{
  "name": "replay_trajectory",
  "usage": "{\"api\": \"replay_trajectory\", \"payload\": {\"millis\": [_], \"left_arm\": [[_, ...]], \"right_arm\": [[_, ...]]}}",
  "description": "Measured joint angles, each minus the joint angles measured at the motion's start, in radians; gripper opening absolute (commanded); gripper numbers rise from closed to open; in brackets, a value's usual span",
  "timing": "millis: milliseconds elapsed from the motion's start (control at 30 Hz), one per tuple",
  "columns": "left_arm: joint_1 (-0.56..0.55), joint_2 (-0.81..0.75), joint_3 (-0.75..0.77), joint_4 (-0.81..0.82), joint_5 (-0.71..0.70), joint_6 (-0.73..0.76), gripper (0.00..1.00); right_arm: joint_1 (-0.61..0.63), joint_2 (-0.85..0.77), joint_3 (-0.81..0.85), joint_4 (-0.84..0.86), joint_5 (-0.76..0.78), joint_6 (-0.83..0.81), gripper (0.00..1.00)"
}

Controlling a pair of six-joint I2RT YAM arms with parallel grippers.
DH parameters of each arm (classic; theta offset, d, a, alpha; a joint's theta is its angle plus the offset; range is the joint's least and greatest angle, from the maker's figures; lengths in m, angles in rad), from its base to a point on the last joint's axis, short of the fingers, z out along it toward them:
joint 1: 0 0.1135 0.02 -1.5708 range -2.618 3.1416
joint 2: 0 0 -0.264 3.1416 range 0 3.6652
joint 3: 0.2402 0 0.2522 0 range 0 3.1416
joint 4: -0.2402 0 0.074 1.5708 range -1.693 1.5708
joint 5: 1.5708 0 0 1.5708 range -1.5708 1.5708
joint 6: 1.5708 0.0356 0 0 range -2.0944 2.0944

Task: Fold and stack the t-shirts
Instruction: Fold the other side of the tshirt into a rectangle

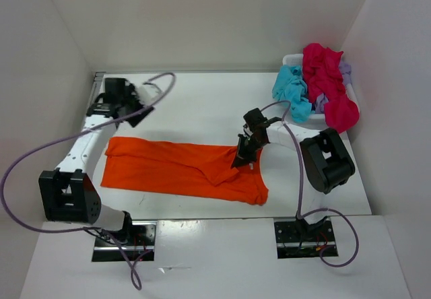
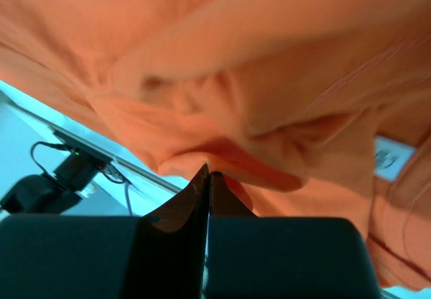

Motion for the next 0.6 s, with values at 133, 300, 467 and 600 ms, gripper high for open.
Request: {"api": "replay_trajectory", "payload": {"millis": [133,300,467,600], "left_arm": [[-0.352,0.003,0.002,-0.010,0.068,0.069,0.73],[-0.665,0.068,0.002,-0.061,0.129,0.096,0.71],[-0.864,0.161,0.002,-0.079,0.105,0.106,0.68],[-0.949,0.199,0.002,-0.076,0.088,0.128,0.68]], "right_arm": [[-0.049,0.027,0.003,0.026,-0.027,-0.008,0.00],[-0.092,0.061,0.024,0.071,-0.060,-0.005,0.00],[-0.111,0.117,0.074,0.117,-0.081,0.006,0.00],[-0.133,0.141,0.079,0.144,-0.095,0.020,0.00]]}}
